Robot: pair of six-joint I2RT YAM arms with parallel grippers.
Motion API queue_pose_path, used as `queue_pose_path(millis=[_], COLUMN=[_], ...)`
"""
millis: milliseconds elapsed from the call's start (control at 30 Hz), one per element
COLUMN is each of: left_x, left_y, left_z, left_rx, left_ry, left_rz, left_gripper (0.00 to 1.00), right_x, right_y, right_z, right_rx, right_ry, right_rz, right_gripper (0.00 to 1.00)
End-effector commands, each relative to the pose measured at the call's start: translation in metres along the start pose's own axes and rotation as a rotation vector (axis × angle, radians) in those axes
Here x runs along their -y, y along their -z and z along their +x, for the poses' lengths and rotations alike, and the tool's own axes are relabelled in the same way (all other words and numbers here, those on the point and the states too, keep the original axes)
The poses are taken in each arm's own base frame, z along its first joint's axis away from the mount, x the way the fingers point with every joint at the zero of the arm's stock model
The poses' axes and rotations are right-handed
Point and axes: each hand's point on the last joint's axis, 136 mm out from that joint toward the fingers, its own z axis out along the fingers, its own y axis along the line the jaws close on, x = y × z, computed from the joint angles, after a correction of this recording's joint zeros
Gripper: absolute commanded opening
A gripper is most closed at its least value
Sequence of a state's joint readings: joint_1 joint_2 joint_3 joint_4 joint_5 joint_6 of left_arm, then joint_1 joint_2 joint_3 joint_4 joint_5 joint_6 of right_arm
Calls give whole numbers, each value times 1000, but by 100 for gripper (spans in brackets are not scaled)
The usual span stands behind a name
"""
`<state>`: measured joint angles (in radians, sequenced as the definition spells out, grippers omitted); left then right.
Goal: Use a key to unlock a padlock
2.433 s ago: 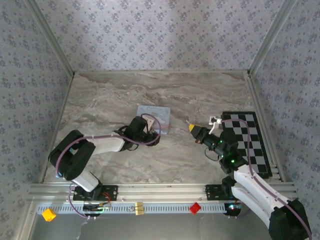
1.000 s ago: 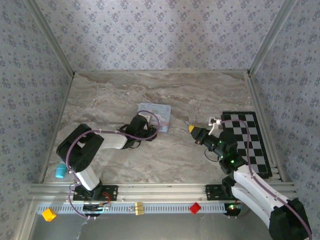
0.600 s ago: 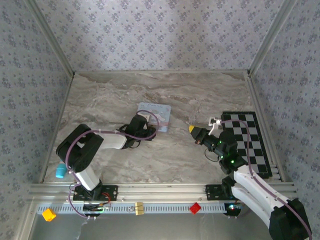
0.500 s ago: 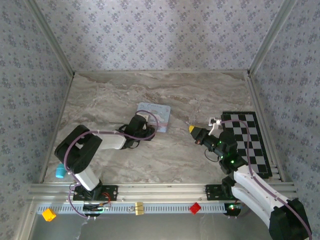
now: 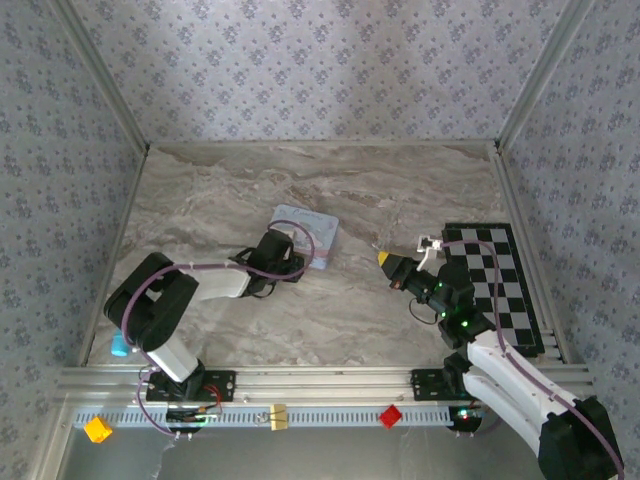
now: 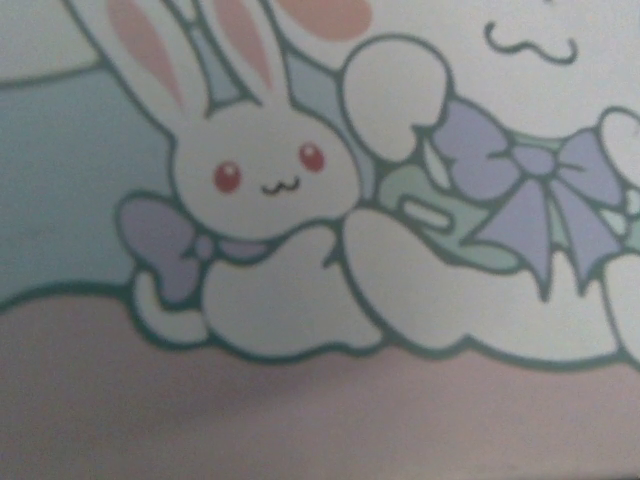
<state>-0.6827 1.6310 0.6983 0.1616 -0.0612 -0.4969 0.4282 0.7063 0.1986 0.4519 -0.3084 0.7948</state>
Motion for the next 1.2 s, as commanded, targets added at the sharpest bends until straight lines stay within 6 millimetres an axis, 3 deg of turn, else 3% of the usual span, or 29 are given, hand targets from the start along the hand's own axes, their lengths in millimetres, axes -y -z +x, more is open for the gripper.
queue_pose_path(millis=[0, 167, 433, 700, 1167], left_x=[-10, -10, -11, -25, -22], left_y=[0, 0, -2, 12, 18], left_z=[-4, -3, -3, -6, 0], left_rx=[-20, -19, -8, 32, 24], left_ry=[-30, -30, -13, -2, -23], left_rz=[-75, -76, -66, -123, -80], left_gripper=[35, 43, 38, 36, 44], right_x=[-2, -4, -5, -6, -1], right_y=[2, 1, 1, 1, 3], right_z=[-3, -4, -4, -6, -8], right_rx=[20, 19, 15, 14, 14], right_ry=[2, 7, 12, 19, 19], right_rz=[-6, -8, -8, -4, 17], right_gripper=[0, 0, 0, 0, 0])
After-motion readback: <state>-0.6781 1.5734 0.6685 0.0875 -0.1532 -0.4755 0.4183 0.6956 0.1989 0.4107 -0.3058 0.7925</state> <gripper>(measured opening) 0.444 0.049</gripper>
